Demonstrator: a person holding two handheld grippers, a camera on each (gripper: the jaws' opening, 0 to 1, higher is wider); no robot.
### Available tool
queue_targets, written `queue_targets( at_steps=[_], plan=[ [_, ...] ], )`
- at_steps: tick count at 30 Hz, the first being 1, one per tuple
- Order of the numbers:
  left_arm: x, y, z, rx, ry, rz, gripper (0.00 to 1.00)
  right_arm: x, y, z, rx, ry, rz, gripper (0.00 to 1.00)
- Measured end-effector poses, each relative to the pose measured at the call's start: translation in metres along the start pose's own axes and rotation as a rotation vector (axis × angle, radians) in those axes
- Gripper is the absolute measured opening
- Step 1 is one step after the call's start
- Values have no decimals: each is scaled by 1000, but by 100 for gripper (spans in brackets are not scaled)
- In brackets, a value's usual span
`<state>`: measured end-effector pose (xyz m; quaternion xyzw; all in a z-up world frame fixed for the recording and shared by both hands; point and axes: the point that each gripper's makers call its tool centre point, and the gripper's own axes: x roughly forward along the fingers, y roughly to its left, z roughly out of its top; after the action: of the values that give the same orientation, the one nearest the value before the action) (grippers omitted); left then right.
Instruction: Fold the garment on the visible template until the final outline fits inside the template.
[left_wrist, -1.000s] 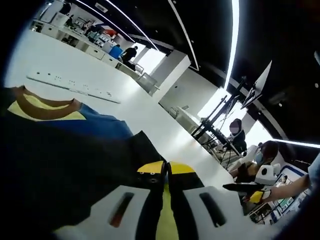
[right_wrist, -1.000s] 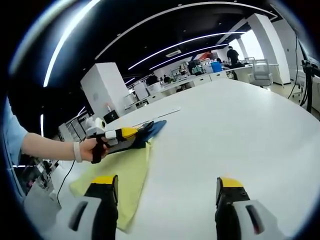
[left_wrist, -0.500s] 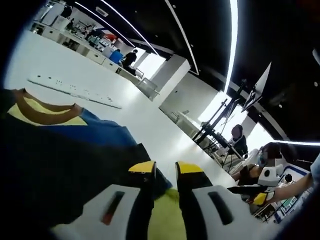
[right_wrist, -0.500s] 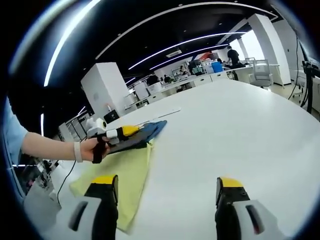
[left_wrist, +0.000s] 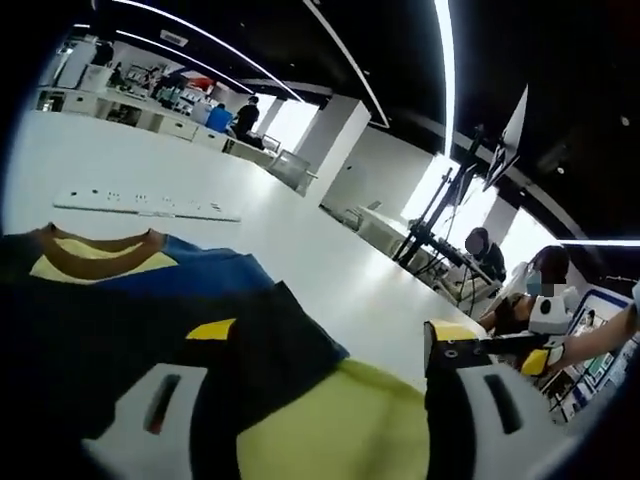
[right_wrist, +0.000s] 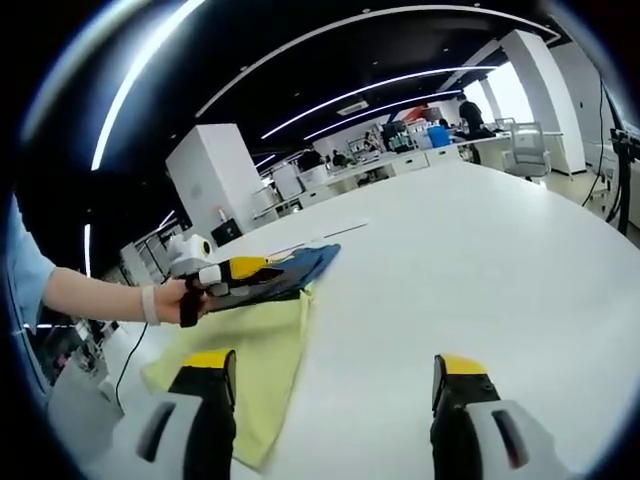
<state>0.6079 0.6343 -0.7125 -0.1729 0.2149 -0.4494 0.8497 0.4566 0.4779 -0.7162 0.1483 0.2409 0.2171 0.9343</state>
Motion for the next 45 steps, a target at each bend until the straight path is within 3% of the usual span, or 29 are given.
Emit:
queue_targets(
  at_steps=[7, 17, 20, 23, 25, 29, 41, 45],
  plan=[
    [-30, -3, 9, 32, -9, -5, 69, 4, 9, 4, -39, 9, 26, 81],
    [-103, -3, 2, 46, -30, 33, 63, 8, 27, 7, -96, 27, 73, 81],
    [-130, 8, -9, 109, 20, 107, 68, 8, 29, 8, -113, 28, 77, 82],
    [-149, 5, -9, 87, -5, 107, 61, 8, 31, 8, -112, 29, 82, 81],
    [-161, 6, -6, 80, -35, 126, 63, 8, 32, 7, -115, 33, 83, 81],
    [-182, 6, -10, 76, -39, 156, 62, 8, 36, 7, -124, 35, 91, 81],
    [-249, -5, -28, 91, -2, 185, 66, 2, 50, 2, -188, 66, 114, 81],
    [-276, -8, -44, 102, 57, 200, 62, 0, 53, -4, -213, 72, 114, 81]
  ],
)
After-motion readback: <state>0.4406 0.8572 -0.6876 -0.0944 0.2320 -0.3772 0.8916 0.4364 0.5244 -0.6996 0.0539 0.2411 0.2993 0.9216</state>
